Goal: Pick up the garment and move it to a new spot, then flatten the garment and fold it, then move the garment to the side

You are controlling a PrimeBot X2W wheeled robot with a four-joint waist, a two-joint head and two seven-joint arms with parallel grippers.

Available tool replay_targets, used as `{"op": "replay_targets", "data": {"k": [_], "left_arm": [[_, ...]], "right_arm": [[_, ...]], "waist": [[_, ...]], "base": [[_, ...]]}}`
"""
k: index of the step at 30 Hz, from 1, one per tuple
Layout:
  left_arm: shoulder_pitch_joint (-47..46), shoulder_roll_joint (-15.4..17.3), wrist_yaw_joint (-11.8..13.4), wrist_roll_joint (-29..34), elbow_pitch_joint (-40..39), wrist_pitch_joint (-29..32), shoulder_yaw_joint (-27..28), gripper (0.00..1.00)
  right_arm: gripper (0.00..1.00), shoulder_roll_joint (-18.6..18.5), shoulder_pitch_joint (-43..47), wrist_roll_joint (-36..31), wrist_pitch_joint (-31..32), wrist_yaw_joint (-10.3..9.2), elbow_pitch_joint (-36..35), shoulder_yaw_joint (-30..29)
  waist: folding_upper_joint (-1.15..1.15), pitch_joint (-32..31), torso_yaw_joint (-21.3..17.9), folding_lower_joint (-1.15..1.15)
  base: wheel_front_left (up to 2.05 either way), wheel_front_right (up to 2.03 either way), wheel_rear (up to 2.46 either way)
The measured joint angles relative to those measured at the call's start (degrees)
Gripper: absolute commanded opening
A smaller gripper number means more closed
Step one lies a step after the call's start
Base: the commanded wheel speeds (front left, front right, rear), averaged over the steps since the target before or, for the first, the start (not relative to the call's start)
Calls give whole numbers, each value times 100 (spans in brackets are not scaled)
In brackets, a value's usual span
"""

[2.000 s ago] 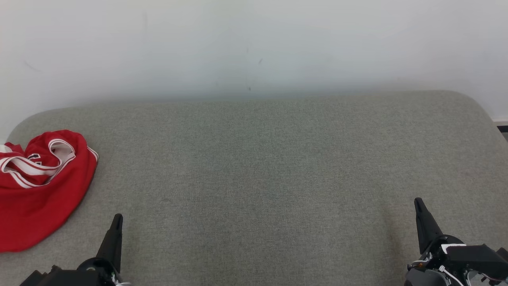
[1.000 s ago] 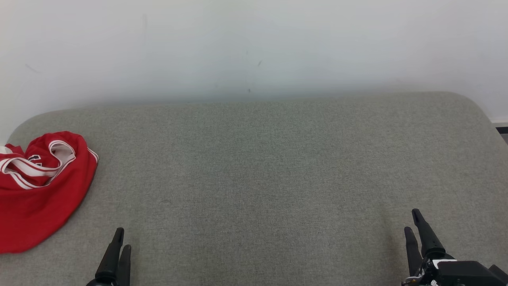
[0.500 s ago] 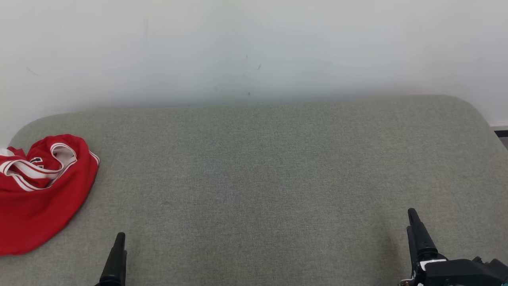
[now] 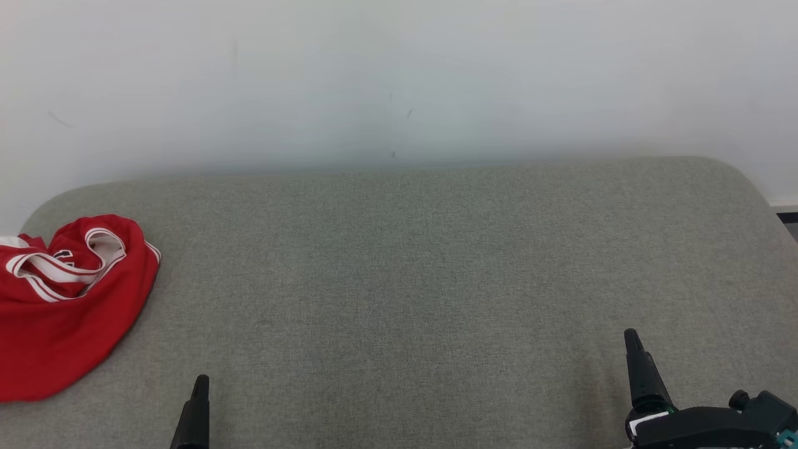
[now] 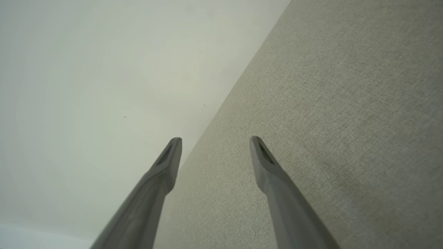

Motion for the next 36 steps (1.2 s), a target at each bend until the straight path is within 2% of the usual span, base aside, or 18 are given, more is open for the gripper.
{"op": "replay_targets", "data": {"k": [7, 19, 36], "left_arm": [[58, 0, 0, 761, -29, -151, -22, 100], [143, 14, 82, 2084, -78, -354, -30, 100], [150, 49, 88, 3435, -96, -632, -36, 100]], "right_arm": [[100, -1, 42, -821, -93, 0, 41, 48], [100, -1, 110, -1862, -141, 0, 57, 189], [100, -9, 216, -3053, -261, 1, 58, 291]], "waist": [[0, -71, 13, 0], [0, -148, 5, 0], [0, -191, 15, 0]], "base": [[0, 0, 0], [0, 0, 0], [0, 0, 0]]}}
